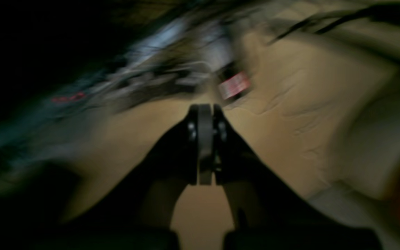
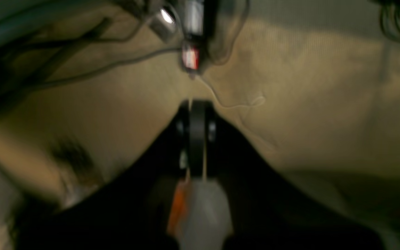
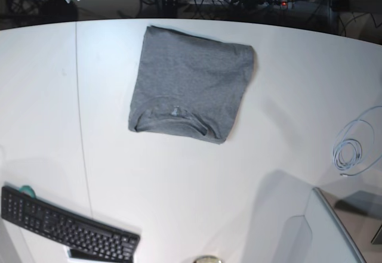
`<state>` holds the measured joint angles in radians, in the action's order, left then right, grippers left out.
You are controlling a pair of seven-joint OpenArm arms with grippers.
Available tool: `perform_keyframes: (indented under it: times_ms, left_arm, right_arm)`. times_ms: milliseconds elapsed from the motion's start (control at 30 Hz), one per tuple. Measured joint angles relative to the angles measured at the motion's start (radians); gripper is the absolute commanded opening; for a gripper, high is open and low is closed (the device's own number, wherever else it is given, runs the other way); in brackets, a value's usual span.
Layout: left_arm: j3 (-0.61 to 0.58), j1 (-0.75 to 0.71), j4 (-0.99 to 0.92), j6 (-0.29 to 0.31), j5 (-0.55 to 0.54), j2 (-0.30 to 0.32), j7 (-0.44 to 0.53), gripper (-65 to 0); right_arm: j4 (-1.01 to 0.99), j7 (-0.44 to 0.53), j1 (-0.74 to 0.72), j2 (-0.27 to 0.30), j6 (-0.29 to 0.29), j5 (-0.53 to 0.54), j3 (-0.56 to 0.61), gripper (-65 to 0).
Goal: Layout the t-shirt on the table in an organized manner, then fold the t-shirt properly
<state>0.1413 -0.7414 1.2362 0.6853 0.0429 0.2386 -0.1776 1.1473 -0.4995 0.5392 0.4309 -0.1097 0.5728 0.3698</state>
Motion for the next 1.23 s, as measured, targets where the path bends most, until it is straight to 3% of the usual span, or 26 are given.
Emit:
perform_keyframes:
  times_ms: [67, 100, 167, 267, 300, 333, 400, 500, 567, 633, 800, 1233]
  left_arm:
    - [-0.048, 0.081, -0.253, -0.048, -0.016, -0.013, 0.154, -65.0]
    - [-0.080, 0.135, -0.390, -0.124, 0.007, -0.018, 0.212, -65.0]
    - [-0.152, 0.270, -0.722, -0.213, -0.007, -0.019, 0.367, -65.0]
    - [-0.339, 0.507, -1.239, -0.358, -0.012, -0.053, 0.624, -65.0]
    - [-0.412, 0.521, -1.232, -0.399, -0.001, -0.061, 0.637, -65.0]
    - [-0.476, 0.537, -1.239, -0.421, 0.003, -0.072, 0.746, -65.0]
    - [-0.584, 0.552, -1.228, -0.478, -0.021, -0.094, 0.792, -65.0]
    - [-0.673, 0.554, -1.223, -0.499, -0.018, -0.102, 0.711, -65.0]
    - [-0.675, 0.536, -1.225, -0.509, -0.013, -0.087, 0.590, -65.0]
    - [-0.675, 0.525, -1.223, -0.506, -0.014, -0.077, 0.555, -65.0]
    - [-0.675, 0.539, -1.221, -0.510, -0.018, -0.091, 0.573, -65.0]
    - [-0.672, 0.542, -1.215, -0.506, -0.018, -0.099, 0.563, -65.0]
  right_arm:
    - [-0.225, 0.056, -0.126, -0.061, -0.010, -0.087, 0.113, -65.0]
    - [-0.355, 0.120, -0.184, -0.103, -0.012, -0.142, 0.156, -65.0]
    - [-0.660, 0.291, -0.282, -0.194, 0.000, -0.268, 0.226, -65.0]
    - [-1.068, 0.649, -0.362, -0.301, 0.003, -0.377, 0.249, -65.0]
    - [-1.132, 0.763, -0.357, -0.313, 0.004, -0.388, 0.250, -65.0]
    - [-1.144, 0.809, -0.343, -0.312, 0.004, -0.400, 0.250, -65.0]
    - [-1.146, 0.933, -0.314, -0.314, 0.004, -0.397, 0.250, -65.0]
    - [-1.091, 0.919, -0.302, -0.319, 0.004, -0.397, 0.250, -65.0]
    - [-1.046, 0.933, -0.298, -0.321, 0.004, -0.398, 0.249, -65.0]
    - [-1.036, 0.936, -0.297, -0.330, 0.004, -0.398, 0.249, -65.0]
    - [-1.036, 0.922, -0.273, -0.357, 0.003, -0.398, 0.249, -65.0]
    - [-1.036, 0.924, -0.325, -0.351, 0.004, -0.398, 0.249, -65.0]
